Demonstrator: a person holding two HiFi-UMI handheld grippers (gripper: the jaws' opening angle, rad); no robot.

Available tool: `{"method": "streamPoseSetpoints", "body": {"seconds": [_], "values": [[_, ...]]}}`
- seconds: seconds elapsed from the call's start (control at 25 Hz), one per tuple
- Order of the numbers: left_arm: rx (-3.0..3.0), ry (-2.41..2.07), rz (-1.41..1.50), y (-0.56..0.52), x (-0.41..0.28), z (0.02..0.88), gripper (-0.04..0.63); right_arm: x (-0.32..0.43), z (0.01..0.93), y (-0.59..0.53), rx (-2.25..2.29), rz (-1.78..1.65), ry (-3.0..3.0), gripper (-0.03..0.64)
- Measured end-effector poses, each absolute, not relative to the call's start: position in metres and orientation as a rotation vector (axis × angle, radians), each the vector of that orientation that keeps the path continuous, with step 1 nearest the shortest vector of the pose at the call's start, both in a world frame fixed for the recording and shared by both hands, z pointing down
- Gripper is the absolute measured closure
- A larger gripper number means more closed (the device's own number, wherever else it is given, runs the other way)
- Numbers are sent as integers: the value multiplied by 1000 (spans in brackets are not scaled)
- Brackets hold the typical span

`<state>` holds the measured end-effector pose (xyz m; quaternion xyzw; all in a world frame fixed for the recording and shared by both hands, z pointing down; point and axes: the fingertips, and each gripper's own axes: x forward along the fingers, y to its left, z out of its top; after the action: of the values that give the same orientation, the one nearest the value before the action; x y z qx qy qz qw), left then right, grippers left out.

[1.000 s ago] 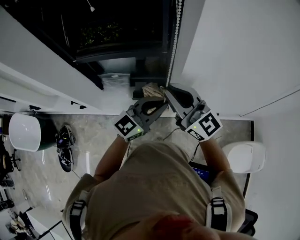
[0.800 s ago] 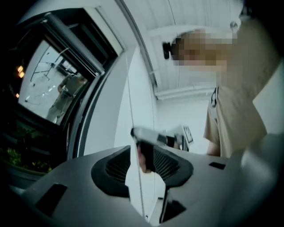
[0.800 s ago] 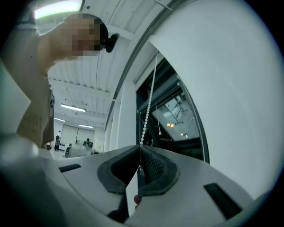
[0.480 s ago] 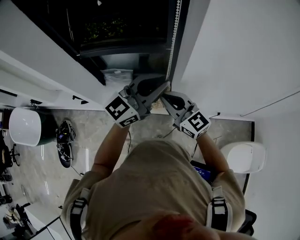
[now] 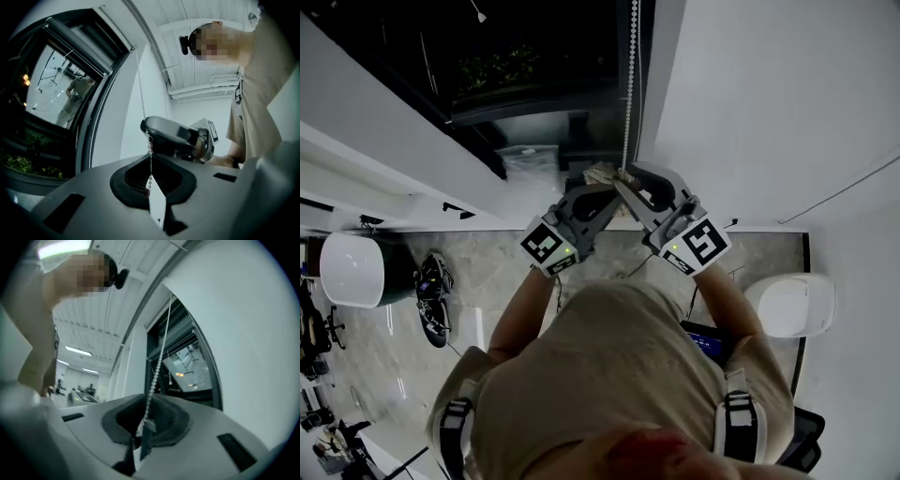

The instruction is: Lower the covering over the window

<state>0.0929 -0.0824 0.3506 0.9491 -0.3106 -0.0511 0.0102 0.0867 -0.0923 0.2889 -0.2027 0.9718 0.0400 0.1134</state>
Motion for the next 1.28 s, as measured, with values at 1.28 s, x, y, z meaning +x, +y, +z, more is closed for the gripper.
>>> {"method": "streamPoseSetpoints", "body": {"seconds": [1.28], "values": [[3007,-1367,-247,-136,69,308,577,81,258,-134,-464,59,2719,454]]}}
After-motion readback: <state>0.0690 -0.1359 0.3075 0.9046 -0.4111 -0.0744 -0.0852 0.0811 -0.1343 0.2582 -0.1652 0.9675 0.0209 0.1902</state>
